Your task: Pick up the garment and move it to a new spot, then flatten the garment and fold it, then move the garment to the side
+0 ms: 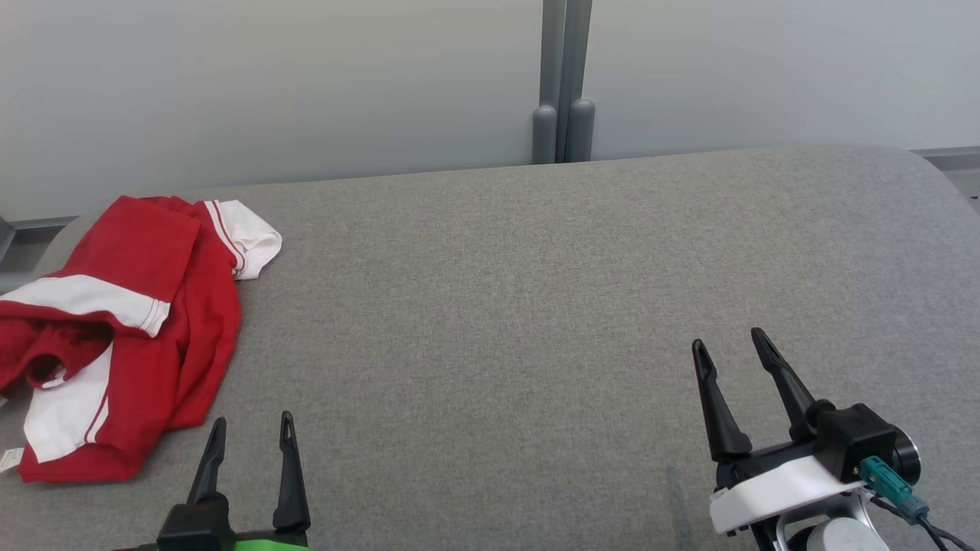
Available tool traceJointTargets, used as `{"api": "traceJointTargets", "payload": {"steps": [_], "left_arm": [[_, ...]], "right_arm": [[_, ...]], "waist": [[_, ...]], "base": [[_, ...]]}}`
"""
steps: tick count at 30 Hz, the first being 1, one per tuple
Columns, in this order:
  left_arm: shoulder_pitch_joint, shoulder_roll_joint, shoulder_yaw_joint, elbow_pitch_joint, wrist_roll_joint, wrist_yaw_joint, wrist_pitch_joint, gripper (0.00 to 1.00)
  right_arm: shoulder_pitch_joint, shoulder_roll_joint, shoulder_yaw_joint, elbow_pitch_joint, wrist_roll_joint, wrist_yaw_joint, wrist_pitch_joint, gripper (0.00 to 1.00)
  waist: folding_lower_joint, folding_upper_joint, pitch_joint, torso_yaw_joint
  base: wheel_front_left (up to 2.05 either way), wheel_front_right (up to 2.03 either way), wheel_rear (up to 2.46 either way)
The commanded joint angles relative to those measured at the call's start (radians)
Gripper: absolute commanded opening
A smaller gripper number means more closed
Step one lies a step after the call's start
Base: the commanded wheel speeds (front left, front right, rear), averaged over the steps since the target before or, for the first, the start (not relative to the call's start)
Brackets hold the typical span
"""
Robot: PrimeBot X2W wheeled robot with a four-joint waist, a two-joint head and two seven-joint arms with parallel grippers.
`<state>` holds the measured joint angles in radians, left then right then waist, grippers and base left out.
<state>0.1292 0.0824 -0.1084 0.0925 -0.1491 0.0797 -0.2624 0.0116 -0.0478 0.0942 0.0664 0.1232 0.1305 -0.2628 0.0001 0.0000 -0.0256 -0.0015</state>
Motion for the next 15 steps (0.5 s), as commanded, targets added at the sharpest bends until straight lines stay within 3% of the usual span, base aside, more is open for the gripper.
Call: {"api": "traceJointTargets", "payload": {"steps": [1,15], "left_arm": [[0.001,0.008,-0.001,0.000,-0.007,0.007,-0.003,1.00],[-0.009,0.016,-0.010,0.009,-0.013,0.012,-0.002,1.00]], "right_arm": [[-0.006,-0.005,-0.001,0.002,0.006,0.000,-0.004,1.00],[-0.003,-0.005,-0.004,-0.007,-0.001,0.000,-0.004,1.00]], "waist": [[-0.0001,0.0000,0.000,0.000],[-0.0001,0.0000,0.002,0.009]], "base": [[0.00,0.00,0.00],[0.00,0.00,0.00]]}}
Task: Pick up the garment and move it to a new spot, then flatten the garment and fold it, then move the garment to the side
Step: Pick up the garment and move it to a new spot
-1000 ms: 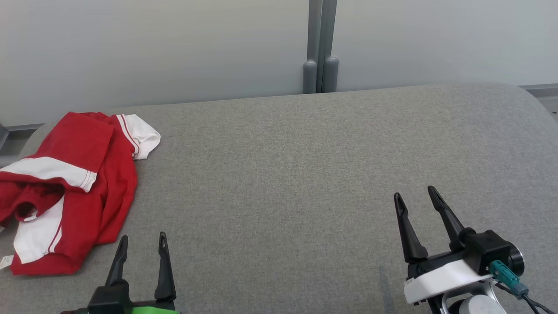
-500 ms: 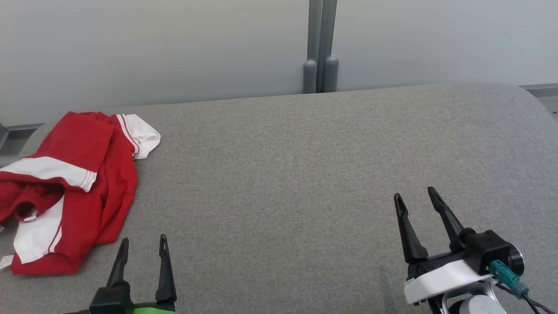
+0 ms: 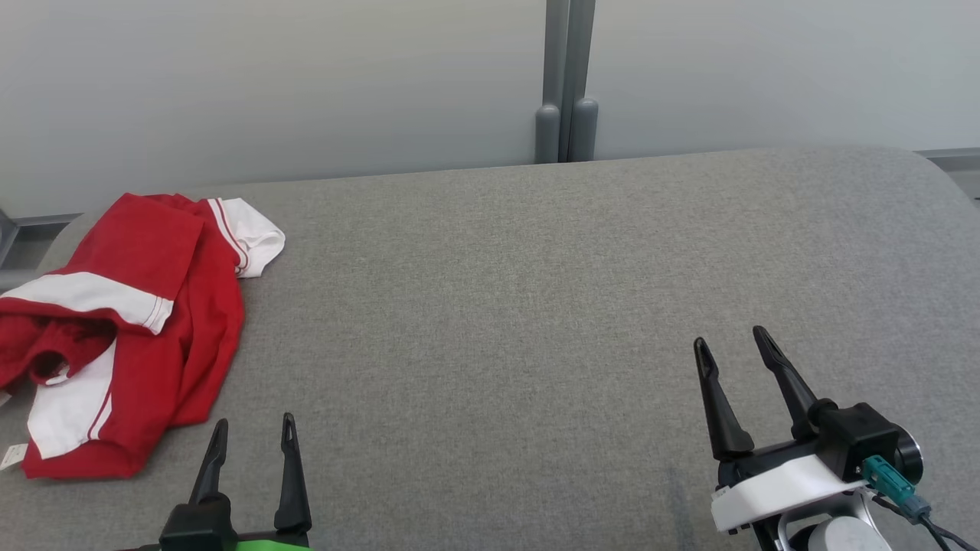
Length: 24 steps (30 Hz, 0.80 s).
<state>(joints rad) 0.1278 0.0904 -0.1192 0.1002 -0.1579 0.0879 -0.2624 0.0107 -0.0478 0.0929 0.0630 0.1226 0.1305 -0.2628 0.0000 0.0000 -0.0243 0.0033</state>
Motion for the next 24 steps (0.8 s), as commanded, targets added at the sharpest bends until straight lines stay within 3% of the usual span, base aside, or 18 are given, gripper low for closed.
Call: {"api": "traceJointTargets", "payload": {"steps": [1,9,19,24], "left_arm": [[-0.010,0.009,0.001,0.001,-0.005,0.004,-0.001,1.00],[-0.025,0.016,0.001,0.002,-0.006,0.009,0.005,1.00],[-0.015,0.033,-0.001,-0.021,-0.014,0.013,0.028,1.00],[-0.001,0.040,-0.001,-0.034,-0.017,0.016,0.036,1.00]], "right_arm": [[0.000,-0.005,-0.003,-0.004,0.000,0.000,-0.004,1.00],[0.011,-0.004,0.003,-0.012,0.003,0.000,-0.004,1.00],[0.024,-0.004,0.003,-0.015,0.013,0.000,-0.004,1.00],[0.019,-0.004,0.010,-0.010,0.031,0.000,-0.004,1.00]], "waist": [[0.0000,0.0000,0.001,0.009],[0.0000,0.0000,0.000,0.104],[0.0000,0.0000,-0.007,0.354],[0.0000,0.0000,-0.009,0.445]], "base": [[0.00,0.00,0.00],[0.00,0.00,0.00],[0.00,0.00,0.00],[0.00,0.00,0.00]]}}
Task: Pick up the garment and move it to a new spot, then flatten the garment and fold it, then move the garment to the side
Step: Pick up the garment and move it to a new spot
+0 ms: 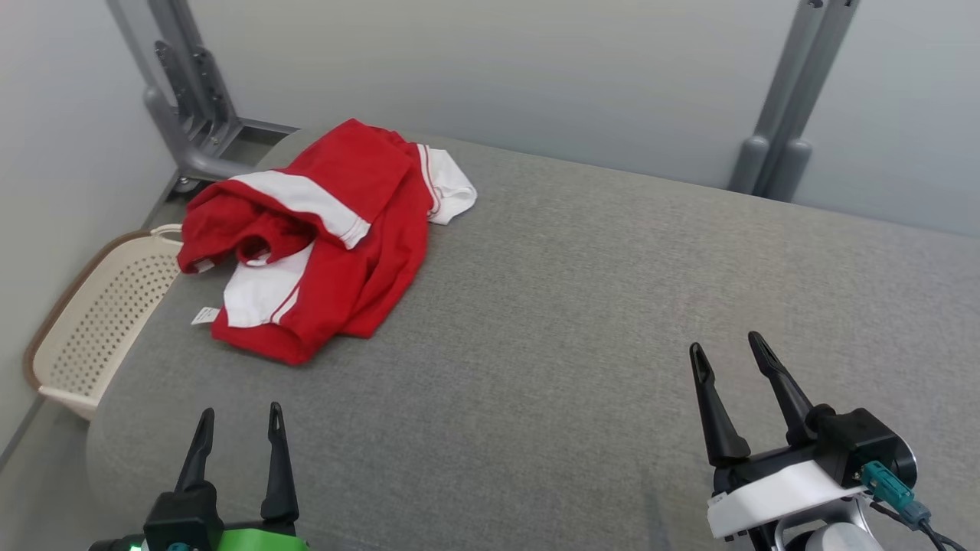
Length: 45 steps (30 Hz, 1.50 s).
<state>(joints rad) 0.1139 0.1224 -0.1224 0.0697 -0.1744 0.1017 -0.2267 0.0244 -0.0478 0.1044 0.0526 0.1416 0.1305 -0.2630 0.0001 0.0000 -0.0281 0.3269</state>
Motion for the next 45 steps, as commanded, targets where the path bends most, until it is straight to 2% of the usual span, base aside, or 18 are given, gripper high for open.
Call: {"api": "traceJointTargets", "payload": {"steps": [1,5,10,15,20,25,26,27,33,38,45], "left_arm": [[0.015,0.008,0.001,-0.006,-0.003,0.002,0.003,1.00],[0.016,0.009,-0.001,-0.014,-0.007,0.003,0.009,1.00],[0.025,0.011,-0.005,-0.018,-0.014,0.006,0.009,1.00],[0.013,0.016,-0.007,-0.018,-0.018,0.007,0.021,1.00],[-0.044,0.061,0.007,-0.045,-0.011,-0.009,0.063,1.00],[-0.146,0.118,0.041,-0.077,-0.048,-0.046,0.125,1.00],[-0.180,0.135,0.051,-0.081,-0.056,-0.059,0.142,1.00],[-0.249,0.177,0.061,-0.080,-0.058,-0.082,0.184,1.00],[-0.472,0.263,0.098,-0.016,-0.113,-0.140,0.304,1.00],[-0.626,0.294,0.119,0.098,-0.156,-0.166,0.347,1.00],[-0.794,0.317,0.087,0.276,-0.172,-0.195,0.388,1.00]], "right_arm": [[0.002,-0.004,0.001,0.000,0.009,0.000,-0.004,1.00],[-0.005,-0.005,0.008,0.004,0.011,0.000,-0.004,1.00],[-0.004,-0.005,0.012,0.004,0.013,0.000,-0.004,1.00],[-0.005,-0.005,0.021,0.006,0.010,0.000,-0.004,1.00],[-0.014,-0.005,0.024,0.005,0.003,0.000,-0.004,1.00],[-0.028,-0.005,0.015,-0.003,-0.004,0.000,-0.004,1.00],[-0.030,-0.005,0.013,-0.006,-0.005,0.000,-0.004,1.00],[-0.033,-0.004,0.012,-0.008,-0.007,0.000,-0.004,1.00],[-0.062,-0.005,0.018,-0.032,-0.050,0.000,-0.004,1.00],[-0.095,-0.005,0.014,-0.063,-0.086,0.000,-0.003,1.00],[-0.155,-0.005,0.005,-0.084,-0.147,0.000,-0.004,1.00]], "waist": [[-0.0001,0.0000,-0.005,0.135],[-0.0001,0.0000,-0.002,0.168],[-0.0001,0.0000,0.000,0.177],[-0.0001,0.0000,0.003,0.168],[-0.0001,0.0000,0.011,0.137],[-0.0001,0.0000,0.026,0.104],[-0.0001,0.0000,0.030,0.095],[-0.0001,0.0000,0.041,0.078],[-0.0001,0.0000,0.103,0.021],[-0.0001,0.0000,0.188,-0.025],[-0.0001,0.0000,0.334,-0.061]], "base": [[0.00,0.00,0.00],[0.00,0.00,0.00],[0.00,0.00,0.00],[0.00,0.00,0.00],[0.00,0.00,0.00],[0.00,0.00,0.00],[0.00,0.00,0.00],[0.00,0.00,0.00],[0.00,0.00,0.00],[0.00,0.00,0.00],[0.00,0.00,0.00]]}}
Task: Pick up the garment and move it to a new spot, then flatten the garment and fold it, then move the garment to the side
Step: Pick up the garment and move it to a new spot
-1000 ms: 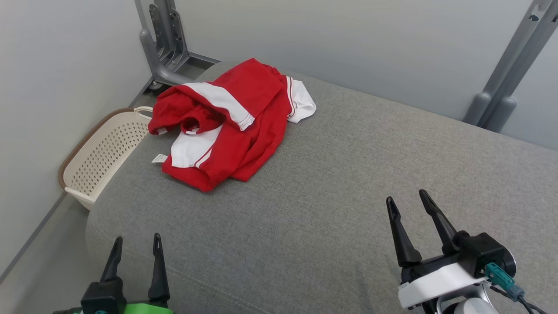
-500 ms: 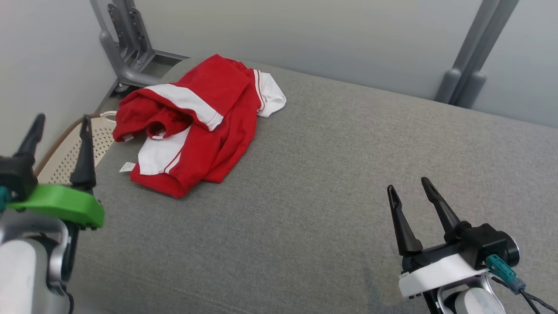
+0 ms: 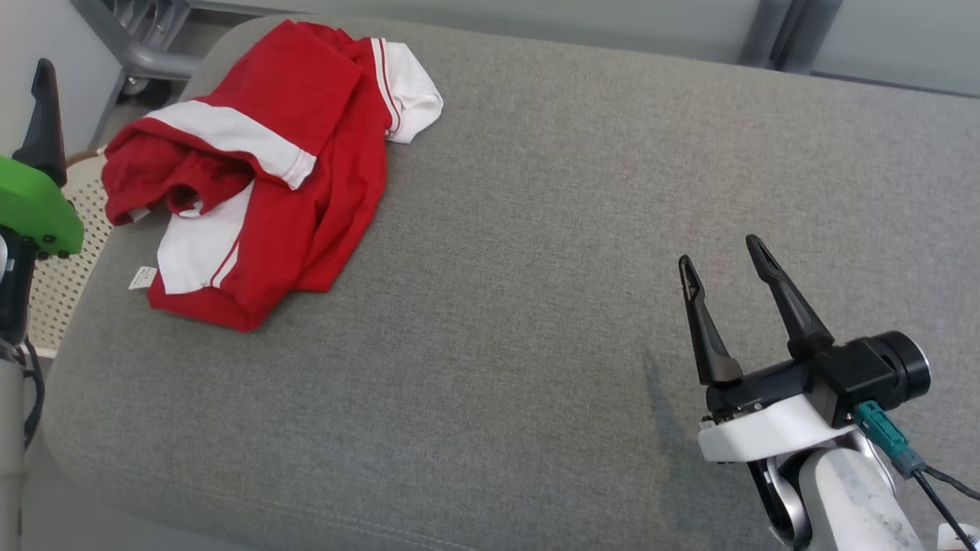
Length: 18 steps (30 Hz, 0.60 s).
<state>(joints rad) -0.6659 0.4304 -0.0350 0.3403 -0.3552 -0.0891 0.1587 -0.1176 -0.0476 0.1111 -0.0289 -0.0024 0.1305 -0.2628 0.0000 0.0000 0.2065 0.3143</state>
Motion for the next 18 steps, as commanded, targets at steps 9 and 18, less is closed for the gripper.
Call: {"api": "traceJointTargets", "payload": {"steps": [9,18], "left_arm": [[-0.159,0.039,-0.053,0.262,0.009,-0.022,0.067,1.00],[-0.229,0.006,0.004,0.422,-0.082,-0.019,0.075,1.00]], "right_arm": [[-0.070,-0.005,0.003,-0.023,-0.043,0.000,-0.004,1.00],[-0.081,-0.005,-0.003,-0.046,-0.060,0.000,-0.004,1.00]], "waist": [[0.0000,0.0000,0.205,-0.100],[0.0000,0.0000,0.280,-0.153]], "base": [[0.00,0.00,0.00],[0.00,0.00,0.00]]}}
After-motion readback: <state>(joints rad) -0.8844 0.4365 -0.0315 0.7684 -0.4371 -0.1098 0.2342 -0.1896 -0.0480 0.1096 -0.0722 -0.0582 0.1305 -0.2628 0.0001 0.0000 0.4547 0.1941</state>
